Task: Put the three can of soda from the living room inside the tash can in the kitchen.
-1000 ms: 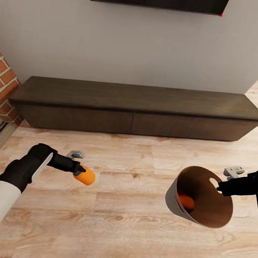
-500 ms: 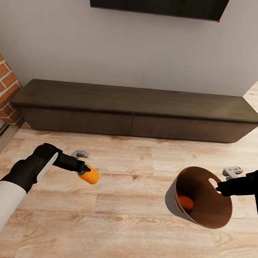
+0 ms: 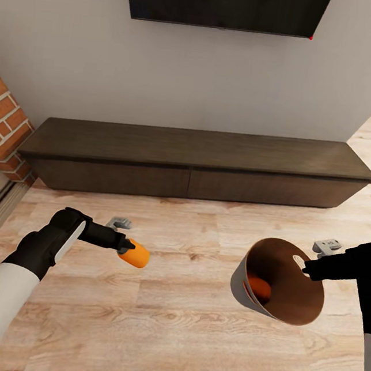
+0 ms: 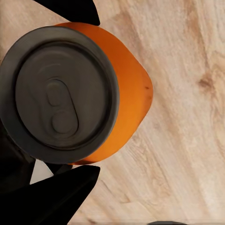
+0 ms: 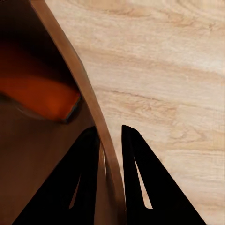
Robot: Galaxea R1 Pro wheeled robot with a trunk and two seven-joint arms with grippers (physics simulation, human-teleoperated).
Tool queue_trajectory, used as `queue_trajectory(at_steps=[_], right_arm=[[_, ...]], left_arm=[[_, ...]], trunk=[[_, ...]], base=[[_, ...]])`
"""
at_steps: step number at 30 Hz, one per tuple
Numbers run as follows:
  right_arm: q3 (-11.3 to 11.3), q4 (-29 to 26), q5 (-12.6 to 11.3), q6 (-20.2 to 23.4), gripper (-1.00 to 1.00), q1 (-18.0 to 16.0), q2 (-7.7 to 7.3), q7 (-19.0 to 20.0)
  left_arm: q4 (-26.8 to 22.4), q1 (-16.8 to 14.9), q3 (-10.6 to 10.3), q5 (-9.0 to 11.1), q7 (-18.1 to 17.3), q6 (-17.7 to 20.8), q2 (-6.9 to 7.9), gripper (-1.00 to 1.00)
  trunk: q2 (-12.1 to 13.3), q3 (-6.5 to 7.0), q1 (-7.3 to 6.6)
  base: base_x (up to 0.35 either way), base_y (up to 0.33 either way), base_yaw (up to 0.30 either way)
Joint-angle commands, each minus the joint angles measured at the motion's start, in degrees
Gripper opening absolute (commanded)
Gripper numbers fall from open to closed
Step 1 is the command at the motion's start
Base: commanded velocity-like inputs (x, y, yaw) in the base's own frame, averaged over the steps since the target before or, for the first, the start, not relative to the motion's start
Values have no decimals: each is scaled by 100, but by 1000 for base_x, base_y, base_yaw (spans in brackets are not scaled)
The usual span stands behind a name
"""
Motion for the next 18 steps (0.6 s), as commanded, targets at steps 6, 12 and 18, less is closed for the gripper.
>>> queue_trajectory(at_steps=[6,12,18], right_arm=[[20,21,-1,13,-100,201,608,44],[191,31,65,4,-100,268,1183,-96],[406,35,36,-18,-100,277,1281,-481]], left_arm=[[2,191,-50,-5,-66,0,-266,-100],[-711,206,-111,-27,-731,0,-475,-100],[-1251,-19,-70,-26,-1732,0,-451,-100]], trunk=[[242,109,-133],[483,216,-265],[723,324,-396]], base=[[0,0,0],[0,0,0],[0,0,0]])
